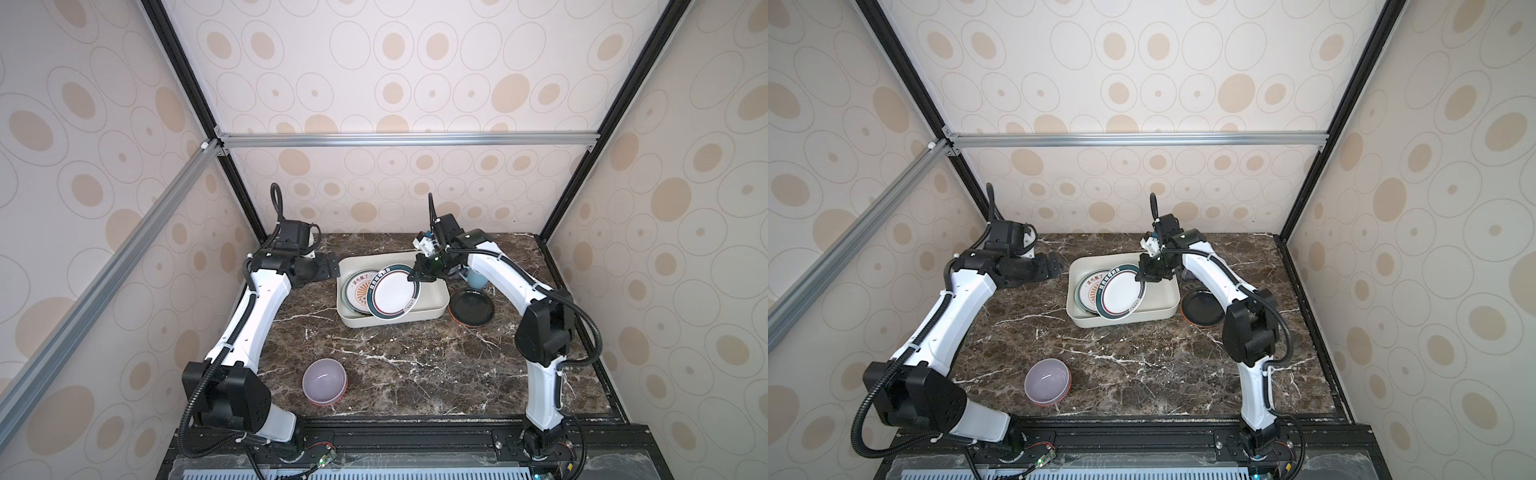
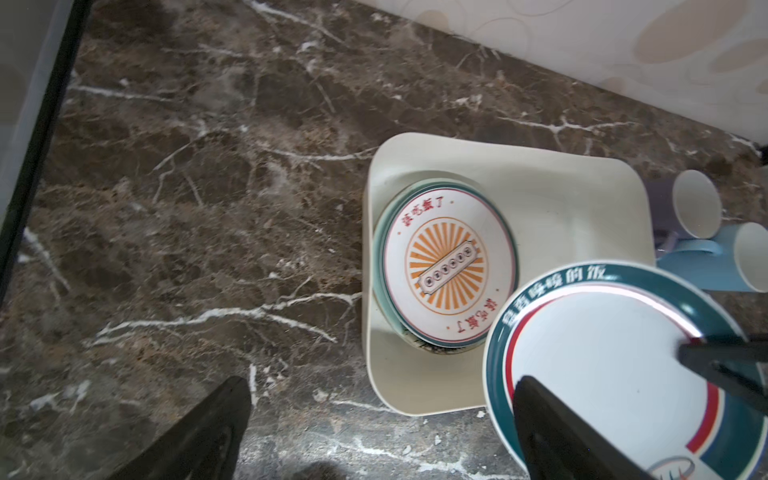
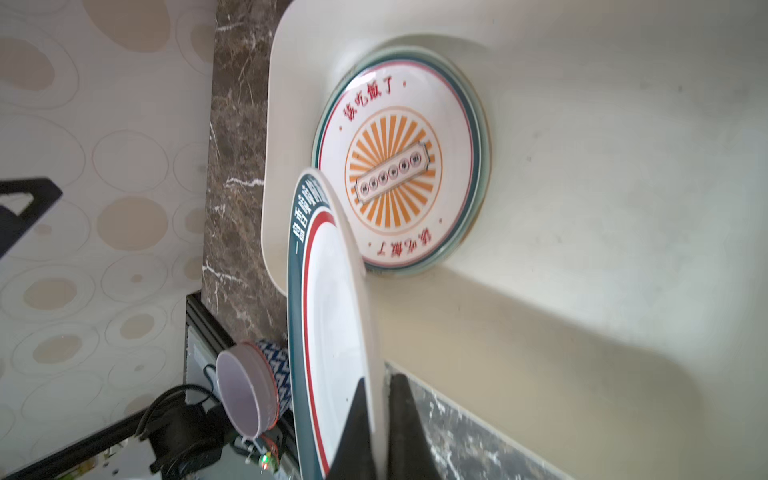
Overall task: Place the mixed dishes into the plastic bin
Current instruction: 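Carry the green-rimmed plate into the bin with the right gripper while the left withdraws, then lower the green-rimmed plate onto the stack and open the right gripper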
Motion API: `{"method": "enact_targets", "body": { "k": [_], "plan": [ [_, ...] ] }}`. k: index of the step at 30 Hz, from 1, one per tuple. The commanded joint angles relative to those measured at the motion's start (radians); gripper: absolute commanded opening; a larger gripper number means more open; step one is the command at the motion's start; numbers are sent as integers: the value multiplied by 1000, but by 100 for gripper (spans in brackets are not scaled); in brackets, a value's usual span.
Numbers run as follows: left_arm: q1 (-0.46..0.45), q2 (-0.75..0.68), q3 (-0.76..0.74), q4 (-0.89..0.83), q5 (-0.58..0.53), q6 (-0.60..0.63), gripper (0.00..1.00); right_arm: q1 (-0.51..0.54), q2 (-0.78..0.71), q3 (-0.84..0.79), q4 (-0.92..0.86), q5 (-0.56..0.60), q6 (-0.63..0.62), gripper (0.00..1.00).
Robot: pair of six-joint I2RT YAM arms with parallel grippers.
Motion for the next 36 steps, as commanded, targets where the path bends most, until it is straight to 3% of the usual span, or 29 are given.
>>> {"method": "enact_targets", "body": {
  "k": [1,6,11,17,20,26,36],
  "plan": [
    [45,-64,-60,10,20,-3,99,-2,106,47,135,-45,75,4],
    [109,-104,-111,0,19,2,99,3,294,233,171,-103,134,4],
    [123,-99,-104,-1,36,-21,98,4,363,264,275,-126,179,5],
    [123,-85,-105,-1,48,-28,98,4,431,352,225,-148,170,10],
    [122,-78,-116,7,51,-28,98,8,447,373,186,-148,158,16],
    [124,-57,-141,33,70,-31,99,54,485,520,-45,-20,22,40],
    [124,-38,-181,82,132,-28,98,76,477,538,-211,60,-62,53]
  ]
}}
